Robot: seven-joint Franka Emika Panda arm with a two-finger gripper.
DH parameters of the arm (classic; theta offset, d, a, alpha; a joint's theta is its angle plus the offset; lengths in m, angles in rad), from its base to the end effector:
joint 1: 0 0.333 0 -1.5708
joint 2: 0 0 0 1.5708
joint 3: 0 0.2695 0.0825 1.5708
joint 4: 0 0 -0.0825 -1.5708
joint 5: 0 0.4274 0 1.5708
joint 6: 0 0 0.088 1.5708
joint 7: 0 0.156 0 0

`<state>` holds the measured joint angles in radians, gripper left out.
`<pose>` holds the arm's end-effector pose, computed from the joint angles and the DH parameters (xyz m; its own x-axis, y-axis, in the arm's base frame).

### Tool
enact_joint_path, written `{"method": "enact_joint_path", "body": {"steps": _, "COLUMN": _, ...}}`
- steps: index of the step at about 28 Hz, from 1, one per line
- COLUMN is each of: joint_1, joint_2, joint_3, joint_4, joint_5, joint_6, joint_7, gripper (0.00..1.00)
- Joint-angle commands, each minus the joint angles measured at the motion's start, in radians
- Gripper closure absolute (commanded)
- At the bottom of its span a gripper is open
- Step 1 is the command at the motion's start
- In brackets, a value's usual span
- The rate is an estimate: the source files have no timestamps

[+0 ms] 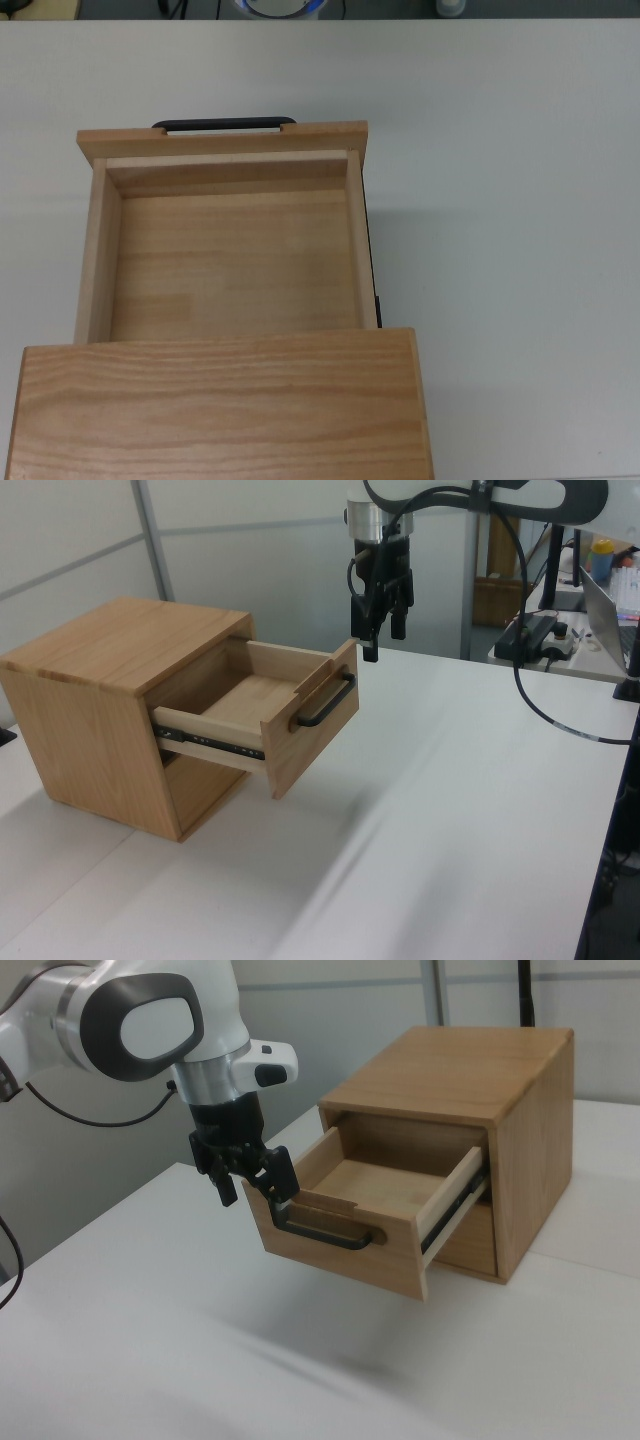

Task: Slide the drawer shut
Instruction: 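Move the gripper down to the front panel of the open wooden drawer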

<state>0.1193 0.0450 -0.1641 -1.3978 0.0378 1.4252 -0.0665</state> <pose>0.5928 -0.0184 0.5778 0.9995 0.0272 -0.0149 0.0267 -0.9992 -0.0312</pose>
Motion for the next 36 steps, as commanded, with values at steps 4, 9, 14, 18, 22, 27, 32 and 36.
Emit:
{"method": "enact_joint_path", "body": {"steps": 4, "joint_1": -0.004, "joint_2": -0.019, "joint_3": -0.008, "joint_4": -0.032, "joint_5": 0.027, "joint_6": -0.022, "joint_7": -0.009, "gripper": 0.69}}
{"method": "enact_joint_path", "body": {"steps": 9, "joint_1": -0.003, "joint_2": -0.02, "joint_3": -0.006, "joint_4": -0.033, "joint_5": 0.027, "joint_6": -0.023, "joint_7": 0.0, "gripper": 1.0}}
{"method": "enact_joint_path", "body": {"steps": 14, "joint_1": -0.003, "joint_2": -0.016, "joint_3": -0.005, "joint_4": -0.056, "joint_5": 0.022, "joint_6": -0.028, "joint_7": -0.01, "gripper": 1.0}}
{"method": "enact_joint_path", "body": {"steps": 18, "joint_1": -0.003, "joint_2": -0.008, "joint_3": 0.001, "joint_4": -0.066, "joint_5": 0.019, "joint_6": -0.026, "joint_7": -0.012, "gripper": 1.0}}
{"method": "enact_joint_path", "body": {"steps": 22, "joint_1": 0.003, "joint_2": 0.001, "joint_3": 0.005, "joint_4": -0.073, "joint_5": 0.016, "joint_6": -0.025, "joint_7": -0.012, "gripper": 1.0}}
{"method": "enact_joint_path", "body": {"steps": 27, "joint_1": 0.008, "joint_2": 0.009, "joint_3": 0.008, "joint_4": -0.107, "joint_5": 0.011, "joint_6": -0.017, "joint_7": -0.026, "gripper": 1.0}}
{"method": "enact_joint_path", "body": {"steps": 32, "joint_1": 0.013, "joint_2": 0.056, "joint_3": 0.026, "joint_4": -0.106, "joint_5": -0.015, "joint_6": -0.003, "joint_7": -0.021, "gripper": 1.0}}
{"method": "enact_joint_path", "body": {"steps": 36, "joint_1": 0.014, "joint_2": 0.078, "joint_3": 0.028, "joint_4": -0.11, "joint_5": -0.018, "joint_6": 0.046, "joint_7": -0.016, "gripper": 1.0}}
